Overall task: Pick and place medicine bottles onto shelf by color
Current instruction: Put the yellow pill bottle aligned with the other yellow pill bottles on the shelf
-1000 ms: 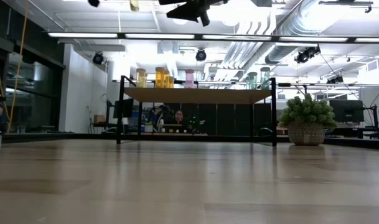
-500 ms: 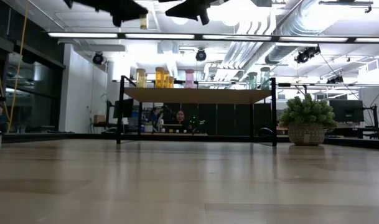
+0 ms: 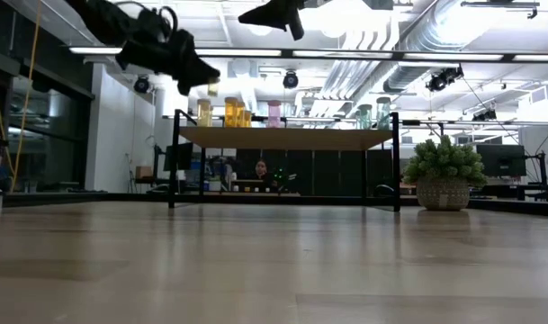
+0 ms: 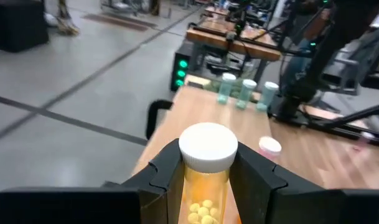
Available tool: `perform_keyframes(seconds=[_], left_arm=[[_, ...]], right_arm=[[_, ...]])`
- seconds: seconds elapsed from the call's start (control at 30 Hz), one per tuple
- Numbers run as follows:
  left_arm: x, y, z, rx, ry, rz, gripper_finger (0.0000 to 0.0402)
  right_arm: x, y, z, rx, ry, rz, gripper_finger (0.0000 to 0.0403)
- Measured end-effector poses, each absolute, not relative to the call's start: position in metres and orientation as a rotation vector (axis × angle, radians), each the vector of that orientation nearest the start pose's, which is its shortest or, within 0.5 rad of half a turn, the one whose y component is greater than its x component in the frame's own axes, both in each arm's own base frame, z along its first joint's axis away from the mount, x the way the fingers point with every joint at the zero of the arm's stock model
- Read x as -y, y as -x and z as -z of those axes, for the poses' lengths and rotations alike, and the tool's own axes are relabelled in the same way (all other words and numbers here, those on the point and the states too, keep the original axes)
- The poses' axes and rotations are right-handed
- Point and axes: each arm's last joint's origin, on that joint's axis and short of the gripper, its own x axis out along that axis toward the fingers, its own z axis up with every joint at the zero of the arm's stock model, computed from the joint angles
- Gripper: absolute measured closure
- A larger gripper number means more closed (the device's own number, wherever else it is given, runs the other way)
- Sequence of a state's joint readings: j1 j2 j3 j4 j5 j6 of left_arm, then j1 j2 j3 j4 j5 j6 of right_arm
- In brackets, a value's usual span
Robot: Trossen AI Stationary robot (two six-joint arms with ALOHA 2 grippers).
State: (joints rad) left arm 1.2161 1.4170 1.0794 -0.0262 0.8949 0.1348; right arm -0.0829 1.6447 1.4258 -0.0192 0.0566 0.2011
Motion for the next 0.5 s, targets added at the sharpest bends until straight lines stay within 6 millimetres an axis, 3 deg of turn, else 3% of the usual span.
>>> perform_keyframes(seconds=[0.2,0.5], left_arm=[[-0.294,-0.125,-0.291,-0.213,0.248,-0.245,0.0300],[-0.291,-0.123,-0.260,-0.232,0.207,-0.287,0.0300]], right_arm=[[0.033,-0.384,-0.349,-0.222,-0.230,0.165,0.0167],[0.034,-0.384,-0.349,-0.216,-0.271,0.186,0.0167]])
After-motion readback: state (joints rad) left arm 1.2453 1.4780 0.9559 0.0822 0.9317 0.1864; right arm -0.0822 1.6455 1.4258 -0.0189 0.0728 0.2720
